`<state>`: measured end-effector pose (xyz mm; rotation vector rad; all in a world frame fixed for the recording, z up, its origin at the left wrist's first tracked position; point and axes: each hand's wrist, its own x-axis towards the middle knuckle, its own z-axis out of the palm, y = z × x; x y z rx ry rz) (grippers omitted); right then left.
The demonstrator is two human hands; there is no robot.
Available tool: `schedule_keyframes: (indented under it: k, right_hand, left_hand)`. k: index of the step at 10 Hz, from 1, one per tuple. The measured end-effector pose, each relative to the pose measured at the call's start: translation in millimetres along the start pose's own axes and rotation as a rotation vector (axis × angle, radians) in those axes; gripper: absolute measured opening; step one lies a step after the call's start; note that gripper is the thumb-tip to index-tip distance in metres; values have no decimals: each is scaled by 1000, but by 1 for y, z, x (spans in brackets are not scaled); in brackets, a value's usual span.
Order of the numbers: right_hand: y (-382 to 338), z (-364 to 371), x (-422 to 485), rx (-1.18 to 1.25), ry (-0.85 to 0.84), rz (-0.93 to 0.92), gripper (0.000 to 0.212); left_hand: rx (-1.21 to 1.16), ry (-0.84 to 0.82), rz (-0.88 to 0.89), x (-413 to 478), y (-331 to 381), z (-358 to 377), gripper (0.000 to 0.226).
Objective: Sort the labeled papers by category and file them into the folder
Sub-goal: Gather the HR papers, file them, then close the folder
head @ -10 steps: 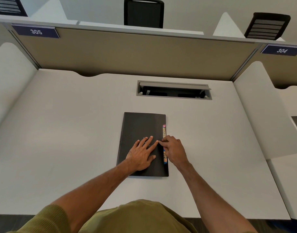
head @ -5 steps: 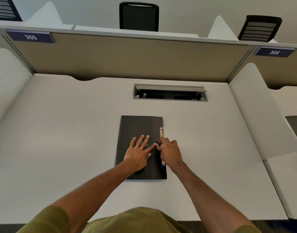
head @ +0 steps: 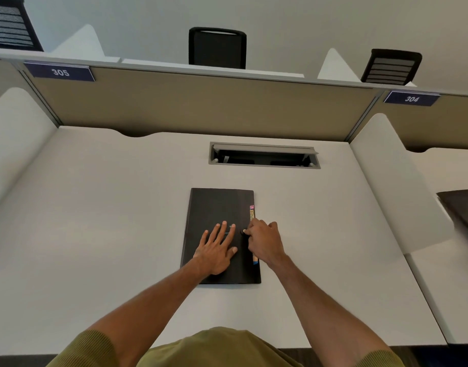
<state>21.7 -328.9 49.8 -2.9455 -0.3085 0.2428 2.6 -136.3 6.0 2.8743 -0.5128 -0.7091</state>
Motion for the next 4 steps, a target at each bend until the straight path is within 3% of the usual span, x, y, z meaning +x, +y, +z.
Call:
schedule_keyframes:
  k: [2,4]
  right_hand:
    - [-8,6,-6,37,97,56,28]
    - [-3,3,-6,100,133,133,43]
  left_hand:
    - [-46,84,-76,-10,-20,-5,72]
    - [-65,144,-80,-14,-32,-8,73]
